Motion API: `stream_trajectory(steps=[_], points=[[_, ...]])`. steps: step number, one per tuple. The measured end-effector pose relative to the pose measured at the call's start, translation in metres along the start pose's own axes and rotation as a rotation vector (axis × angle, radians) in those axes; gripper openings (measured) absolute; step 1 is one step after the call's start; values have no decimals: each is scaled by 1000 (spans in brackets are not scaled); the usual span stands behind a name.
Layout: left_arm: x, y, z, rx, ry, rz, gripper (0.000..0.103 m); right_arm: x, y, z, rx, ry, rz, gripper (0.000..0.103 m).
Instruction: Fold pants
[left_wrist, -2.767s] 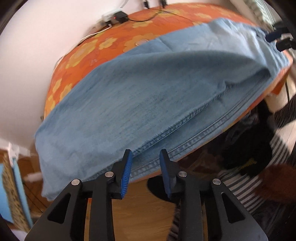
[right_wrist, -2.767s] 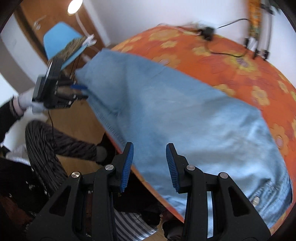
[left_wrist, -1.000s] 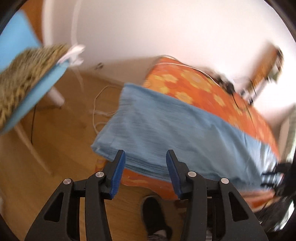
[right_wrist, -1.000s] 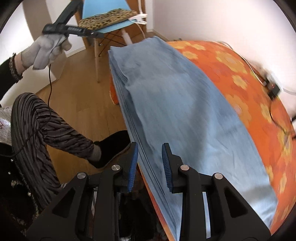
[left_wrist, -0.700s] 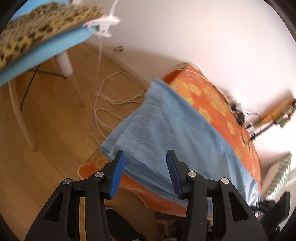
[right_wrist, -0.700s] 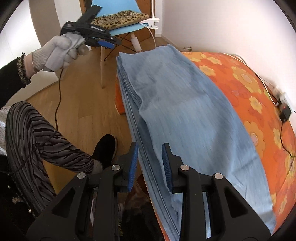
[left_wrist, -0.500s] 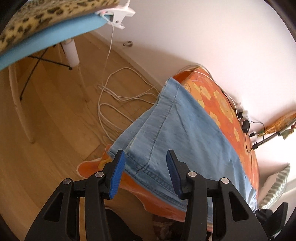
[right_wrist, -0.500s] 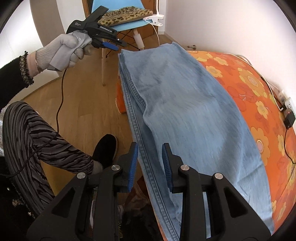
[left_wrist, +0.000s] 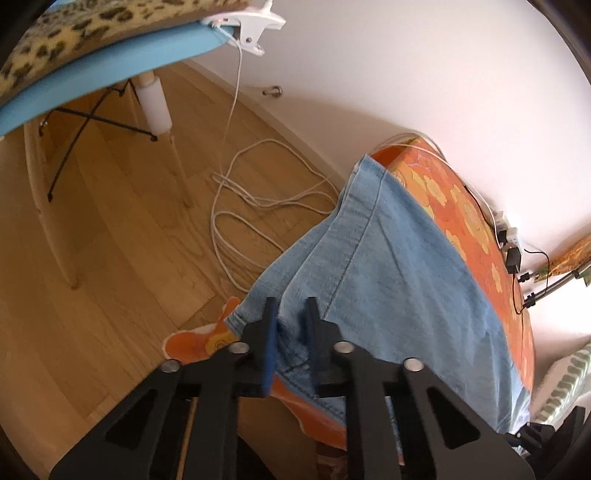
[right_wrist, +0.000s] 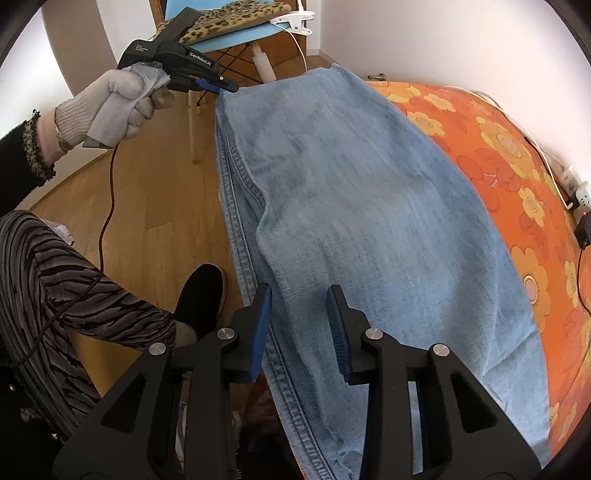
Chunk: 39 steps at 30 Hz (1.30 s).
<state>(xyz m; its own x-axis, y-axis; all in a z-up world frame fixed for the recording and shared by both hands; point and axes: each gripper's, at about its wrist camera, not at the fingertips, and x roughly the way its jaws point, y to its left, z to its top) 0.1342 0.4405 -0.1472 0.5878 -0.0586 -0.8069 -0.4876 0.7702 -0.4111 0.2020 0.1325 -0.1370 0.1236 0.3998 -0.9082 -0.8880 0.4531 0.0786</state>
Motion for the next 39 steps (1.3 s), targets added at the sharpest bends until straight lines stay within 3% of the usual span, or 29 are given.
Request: stream_trajectory(steps=[5,8,10,11,12,17,23,26,28,32,33,36,39], points=[[-7,-7,3,25,-23,17,8,0,7,2,-22,-10,6,32],[-13,-10,7,40,-41,19,7,6,13,2,-53,2,-35,32],[-17,-10,10,34,-53,15,7,11,14,2,-56,17,-52,24],[-19,-11,12,33,-60,11,7,12,13,3,-44,20,-44,8],[-21,-13,14,39,-67,11,7,13,11,3,-32,27,-36,7],[-32,-11,21,52,-118,34,6,-2,9,10,11,-17,26,6],[-15,15,12,1,-71,85,4,27,36,3,-72,76,79,5],[-15,22,11,-16,-72,127,4,29,45,1,-86,78,71,6],[-24,26,14,-21,-95,144,4,20,43,-3,-64,73,124,7],[-46,7,14,85,-128,159,4,-25,20,-21,13,-8,138,11],[-51,-1,12,114,-131,159,4,-37,13,-27,33,-24,124,16],[-57,-31,3,197,-121,115,8,-75,-16,-58,135,-69,79,34],[-53,-69,-13,288,-70,46,8,-99,-43,-98,239,-66,8,34]])
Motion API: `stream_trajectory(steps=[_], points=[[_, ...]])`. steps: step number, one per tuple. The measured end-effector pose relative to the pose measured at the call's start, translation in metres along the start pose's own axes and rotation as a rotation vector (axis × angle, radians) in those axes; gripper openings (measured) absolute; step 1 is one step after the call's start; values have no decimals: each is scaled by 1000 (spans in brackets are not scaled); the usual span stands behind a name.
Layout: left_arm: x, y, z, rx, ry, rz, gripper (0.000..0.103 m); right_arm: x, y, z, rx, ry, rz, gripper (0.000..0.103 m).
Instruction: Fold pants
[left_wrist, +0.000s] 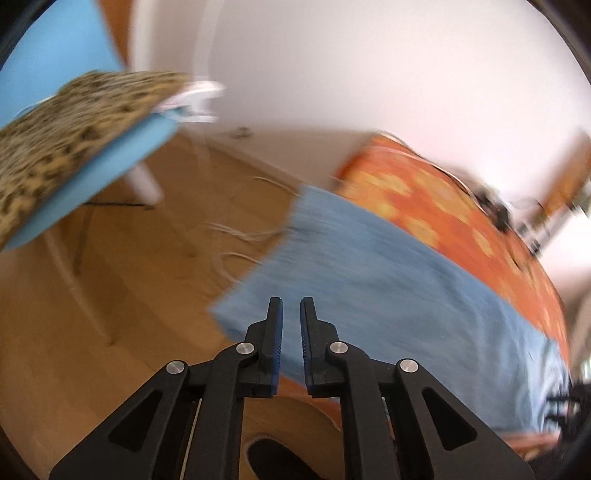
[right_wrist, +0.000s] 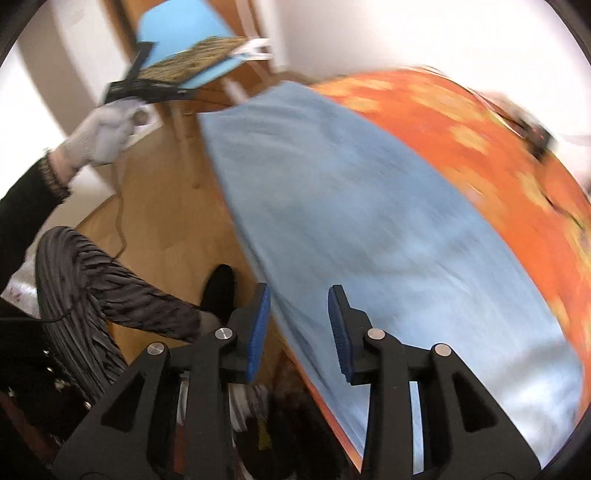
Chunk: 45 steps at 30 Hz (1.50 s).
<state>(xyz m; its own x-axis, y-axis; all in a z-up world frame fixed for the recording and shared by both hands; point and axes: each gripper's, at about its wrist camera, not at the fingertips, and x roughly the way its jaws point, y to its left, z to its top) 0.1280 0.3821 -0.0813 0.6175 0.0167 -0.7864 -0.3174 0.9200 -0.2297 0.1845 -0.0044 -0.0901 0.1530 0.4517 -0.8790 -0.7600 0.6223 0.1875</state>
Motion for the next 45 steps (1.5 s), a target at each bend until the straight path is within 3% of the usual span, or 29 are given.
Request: stream_trajectory(steps=[3,5,10,16,20,25,32,36,39,45], points=[[1,-45,-11,98,44,-85,14,-14,-17,-22,53,9,-23,34],[2,-75,-20,149,57,-131,30,-15,-18,-37,51,22,-35,34],[19,-138,-47,254,139,-223,31,6,-4,-48,-25,50,-64,34],[37,-178,-76,328,233,-263,31,29,6,-48,-117,58,-110,34],[43,-180,-85,341,264,-251,31,40,10,-49,-140,75,-113,34],[46,-173,-83,305,267,-253,31,42,9,-51,-148,71,-98,21],[57,-162,-85,268,293,-248,31,39,-12,-52,-33,55,-33,19],[56,-159,-84,253,287,-236,31,39,-20,-52,5,52,-26,6],[53,-157,-82,245,281,-231,31,36,-12,-53,-33,49,-22,4],[26,-125,-58,147,186,-220,31,35,6,-60,-145,91,-28,3]])
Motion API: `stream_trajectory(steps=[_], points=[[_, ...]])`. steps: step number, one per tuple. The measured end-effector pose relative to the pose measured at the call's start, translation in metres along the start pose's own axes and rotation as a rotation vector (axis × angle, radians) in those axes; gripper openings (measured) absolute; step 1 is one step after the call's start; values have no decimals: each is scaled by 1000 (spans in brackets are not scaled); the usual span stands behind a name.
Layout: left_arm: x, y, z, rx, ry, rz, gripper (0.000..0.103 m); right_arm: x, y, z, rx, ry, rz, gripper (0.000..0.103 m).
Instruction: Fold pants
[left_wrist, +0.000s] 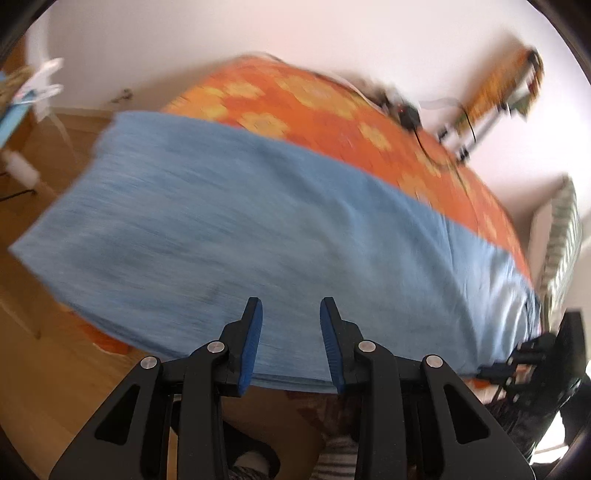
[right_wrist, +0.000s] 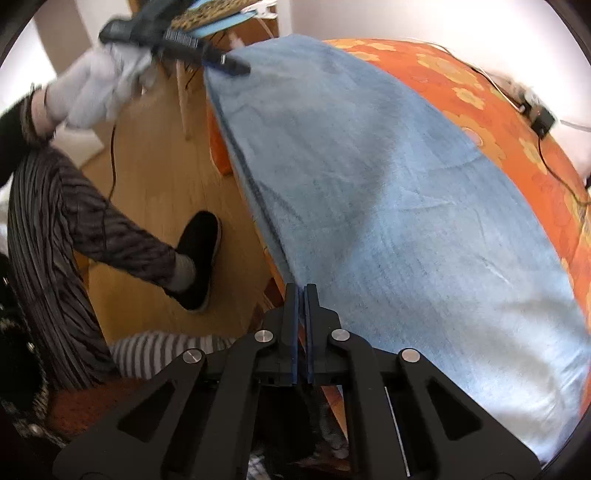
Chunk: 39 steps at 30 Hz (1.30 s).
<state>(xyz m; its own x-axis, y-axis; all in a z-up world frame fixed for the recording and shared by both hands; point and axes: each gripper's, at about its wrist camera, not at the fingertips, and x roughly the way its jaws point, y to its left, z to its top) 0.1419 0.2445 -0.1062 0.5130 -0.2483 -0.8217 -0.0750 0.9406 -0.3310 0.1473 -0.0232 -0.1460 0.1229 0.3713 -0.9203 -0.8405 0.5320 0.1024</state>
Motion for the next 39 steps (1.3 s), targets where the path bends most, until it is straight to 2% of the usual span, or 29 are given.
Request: stream_trajectory(steps=[3,4,5,6,7,11,15,17,21,23,28,36,39], points=[[-26,33,5,-80,-64,24,31,-2,-1,8,-10,37,32,7],[-35,47,6,-114,-84,33,38,-7,-3,13,-7,33,59,10],[-41,59,5,-146,-101,43,49,-12,-4,17,-4,17,70,19],[-47,73,5,-186,-119,52,51,-18,-4,23,0,-7,79,28],[-51,88,5,-232,-134,55,52,-24,-3,29,3,-33,91,31],[-58,135,0,-374,-167,59,52,-34,3,63,1,-108,119,33],[-54,179,-4,-533,-180,23,52,-20,10,97,-31,-121,122,33],[-53,194,-4,-576,-194,11,52,-11,14,115,-34,-124,122,33],[-46,210,-4,-606,-194,11,53,9,21,147,-28,-128,149,33],[-41,218,-5,-625,-186,-9,60,20,28,163,-31,-126,157,33],[-26,227,2,-635,-169,-45,61,52,46,189,-48,-90,184,33],[-1,239,1,-697,-141,-79,65,76,56,201,-49,-59,201,33],[0,242,-5,-715,-167,-99,62,78,53,203,-47,-55,196,33]])
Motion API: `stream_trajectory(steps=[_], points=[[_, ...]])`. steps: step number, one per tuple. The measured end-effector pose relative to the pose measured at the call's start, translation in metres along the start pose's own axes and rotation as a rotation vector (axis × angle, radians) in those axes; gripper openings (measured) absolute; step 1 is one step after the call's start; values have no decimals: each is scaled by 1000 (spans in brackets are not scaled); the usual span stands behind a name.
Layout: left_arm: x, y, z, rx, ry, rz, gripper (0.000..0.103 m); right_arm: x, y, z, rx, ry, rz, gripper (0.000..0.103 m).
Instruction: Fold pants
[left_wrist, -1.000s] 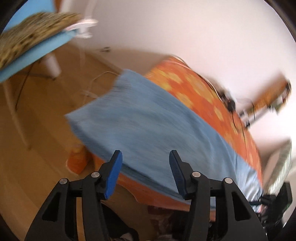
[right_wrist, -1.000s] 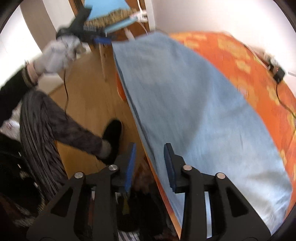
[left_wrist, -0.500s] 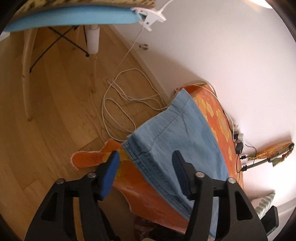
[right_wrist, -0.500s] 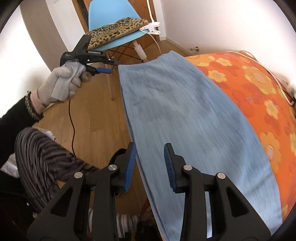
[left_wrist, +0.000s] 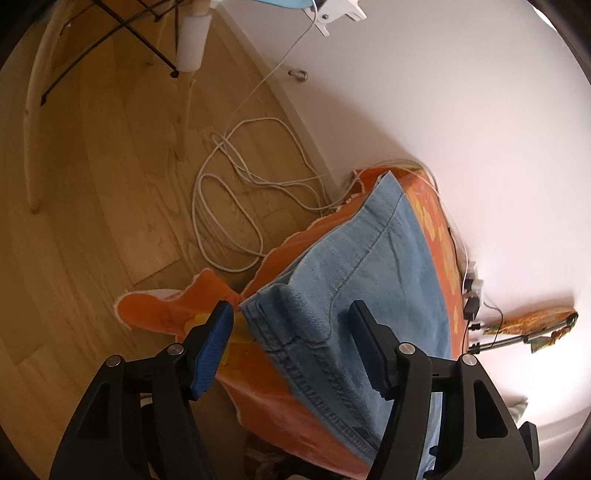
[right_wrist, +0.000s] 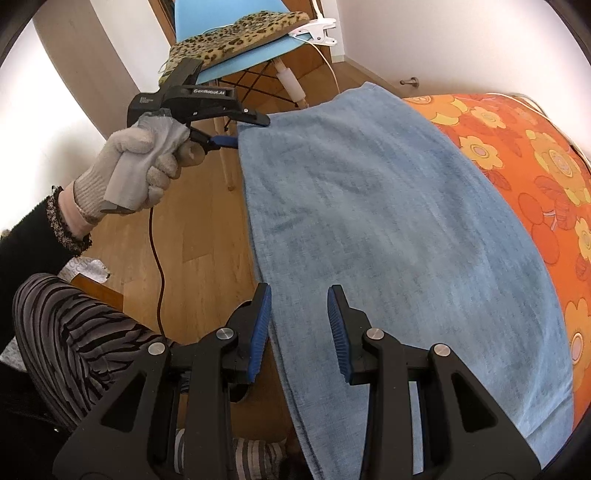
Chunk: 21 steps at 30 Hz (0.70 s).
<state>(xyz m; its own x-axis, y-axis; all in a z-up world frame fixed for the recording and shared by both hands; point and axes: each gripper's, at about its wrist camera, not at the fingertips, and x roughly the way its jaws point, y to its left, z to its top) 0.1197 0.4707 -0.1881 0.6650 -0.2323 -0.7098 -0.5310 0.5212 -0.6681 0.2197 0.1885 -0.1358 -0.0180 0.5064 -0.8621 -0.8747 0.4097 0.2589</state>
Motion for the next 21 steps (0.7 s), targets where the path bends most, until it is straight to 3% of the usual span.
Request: stream_trajectory(steps=[1,5,8,13,21], points=[[-3,-3,-1,18,-25,5,61,0,-1,1,5,0,0,33],[-12,-20,-2,99,-85,74,28,0,-11,3,45,-6,6,33],[-20,-35,-4,164,-132,96,18,-1,-14,4,58,-14,3,33],[-38,-75,-17,328,-215,108,14,-6,-20,6,86,-28,-12,33],[-44,-128,-51,600,-230,86,14,-17,-48,32,210,-74,24,36]])
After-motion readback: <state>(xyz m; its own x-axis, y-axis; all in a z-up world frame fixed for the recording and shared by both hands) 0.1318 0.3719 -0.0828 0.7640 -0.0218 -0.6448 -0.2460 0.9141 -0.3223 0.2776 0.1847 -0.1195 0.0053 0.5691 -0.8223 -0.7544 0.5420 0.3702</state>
